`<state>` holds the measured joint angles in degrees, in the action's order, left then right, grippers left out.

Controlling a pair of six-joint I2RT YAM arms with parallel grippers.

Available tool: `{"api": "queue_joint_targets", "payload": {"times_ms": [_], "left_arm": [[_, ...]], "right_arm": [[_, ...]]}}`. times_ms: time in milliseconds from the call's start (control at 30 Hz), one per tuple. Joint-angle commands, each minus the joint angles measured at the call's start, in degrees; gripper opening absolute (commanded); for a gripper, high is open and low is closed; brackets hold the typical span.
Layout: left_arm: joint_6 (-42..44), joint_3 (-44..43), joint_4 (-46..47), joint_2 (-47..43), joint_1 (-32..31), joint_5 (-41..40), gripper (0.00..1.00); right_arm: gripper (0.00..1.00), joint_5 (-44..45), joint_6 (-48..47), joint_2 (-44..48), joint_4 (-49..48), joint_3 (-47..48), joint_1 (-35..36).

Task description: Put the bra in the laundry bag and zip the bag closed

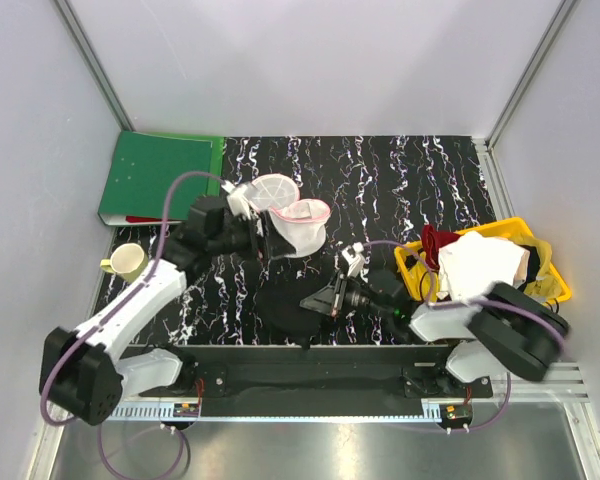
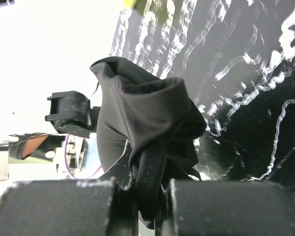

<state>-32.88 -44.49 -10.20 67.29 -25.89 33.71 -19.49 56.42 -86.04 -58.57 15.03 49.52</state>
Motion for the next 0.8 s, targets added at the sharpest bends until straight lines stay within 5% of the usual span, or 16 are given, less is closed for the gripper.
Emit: {"api": "queue_joint_targets", "payload": {"times_ms": [0,67,167,267,567,767], "left_arm": [[2.30,-10.08,-13.69,-4.18,3.82,-15.20,0.84],[-0.33,-13.41,-17.55,-3.31,5.05,-20.16,0.91],[-5.07,-17.19,-19.15,1.33,7.25,-24.83,0.89],[-9.12,-22.10,-19.25,7.13,7.61,-23.53,0.87],[-21.08,-36.45,-19.51,29.03,6.73,-22.37,0.80],[-20.47,-40.67,-20.13,35.63,6.55,-24.57,0.72]], "right_arm": [[0.00,6.64,-9.04,17.37,28.24,5.44,-0.56],[0.00,8.57,-12.89,25.26,37.16,9.90,-3.89],[0.00,13.74,-19.65,30.65,61.19,19.49,-9.60],[0.00,20.77,-26.16,29.19,74.68,30.83,-14.26],[0.00,29.41,-39.01,14.53,75.89,54.39,-22.62],[0.00,22.75,-39.47,-1.98,65.79,67.48,-24.20]]}}
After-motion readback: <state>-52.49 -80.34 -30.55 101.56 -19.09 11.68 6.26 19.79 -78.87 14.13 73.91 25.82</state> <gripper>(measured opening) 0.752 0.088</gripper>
